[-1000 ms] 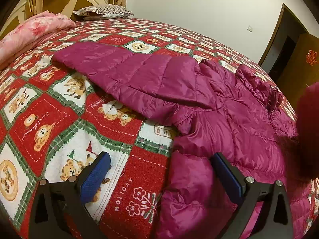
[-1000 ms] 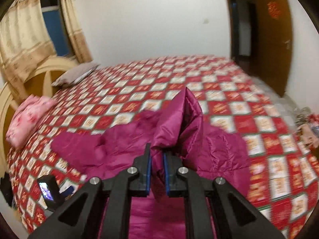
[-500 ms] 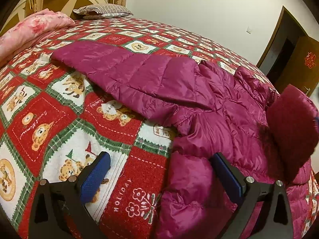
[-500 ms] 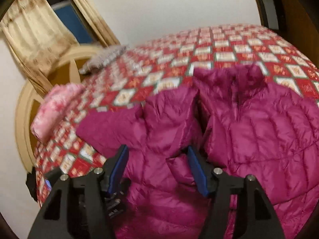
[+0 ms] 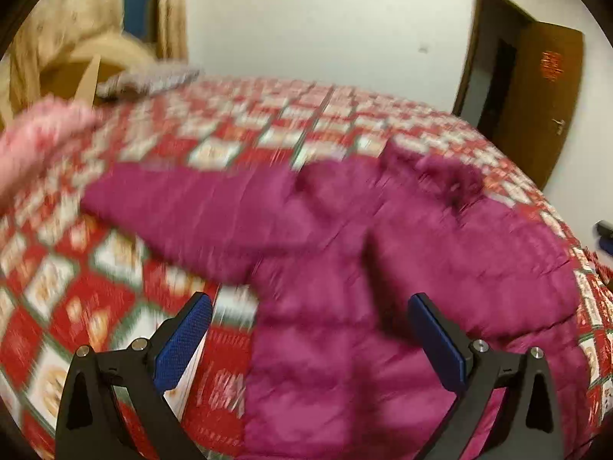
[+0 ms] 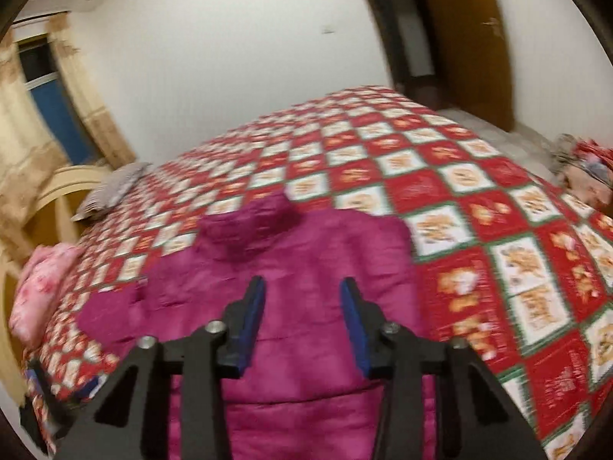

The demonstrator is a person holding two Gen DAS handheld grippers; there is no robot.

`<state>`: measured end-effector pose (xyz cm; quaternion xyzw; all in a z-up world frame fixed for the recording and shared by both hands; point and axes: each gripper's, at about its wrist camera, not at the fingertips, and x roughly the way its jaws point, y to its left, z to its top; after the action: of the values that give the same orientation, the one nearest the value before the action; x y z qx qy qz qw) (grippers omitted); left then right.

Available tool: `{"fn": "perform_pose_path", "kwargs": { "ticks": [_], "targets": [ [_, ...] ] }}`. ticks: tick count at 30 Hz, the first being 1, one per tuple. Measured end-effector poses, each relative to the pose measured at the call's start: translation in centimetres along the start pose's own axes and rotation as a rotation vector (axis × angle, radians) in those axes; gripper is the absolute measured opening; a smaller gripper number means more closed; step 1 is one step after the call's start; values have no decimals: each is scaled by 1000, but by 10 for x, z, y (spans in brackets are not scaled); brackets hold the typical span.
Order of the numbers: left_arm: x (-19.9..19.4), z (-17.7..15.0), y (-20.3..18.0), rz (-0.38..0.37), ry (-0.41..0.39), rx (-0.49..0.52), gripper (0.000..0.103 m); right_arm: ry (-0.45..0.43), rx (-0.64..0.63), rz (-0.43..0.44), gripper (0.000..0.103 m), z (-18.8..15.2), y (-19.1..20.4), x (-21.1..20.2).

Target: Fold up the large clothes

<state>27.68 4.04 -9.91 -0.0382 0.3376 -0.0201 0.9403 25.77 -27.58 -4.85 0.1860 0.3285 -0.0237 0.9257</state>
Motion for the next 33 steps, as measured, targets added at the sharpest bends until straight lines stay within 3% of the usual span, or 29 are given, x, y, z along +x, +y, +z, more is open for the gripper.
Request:
{"fn": "perform_pose_path", "kwargs": {
  "ticks": [2,5,9,13,18,20,23,26,29,33],
  "targets": [
    [-2,20,-19,19,-43,40,102,15,29,-54,33,5,-13,16],
    [18,38,-48,125,-39,118,102,69,84,-80,29,-2,-26,45],
    [59,26,-68,197,3,185,102,146,144,-56,29,-26,-40,75],
    [89,1,-69,239,52,205,102,147,95,-63,29,-41,-41,85],
    [108,0,-68,196,135,181,102,104,6,-123,31,-46,-32,86],
    [102,4,-59,149,139,144,102,100,-40,-129,48,-48,-24,87],
    [76,19,-28,105,75,45,102,89,-112,-142,72,-50,-11,88],
    [51,41,34,120,8,-110,102,69,-125,-158,75,-52,-9,86],
    [45,61,112,245,-27,-290,102,65,-105,-145,75,-51,-13,86],
    [65,73,200,394,-1,-500,102,70,-118,-156,77,-53,-11,86]
  ]
}}
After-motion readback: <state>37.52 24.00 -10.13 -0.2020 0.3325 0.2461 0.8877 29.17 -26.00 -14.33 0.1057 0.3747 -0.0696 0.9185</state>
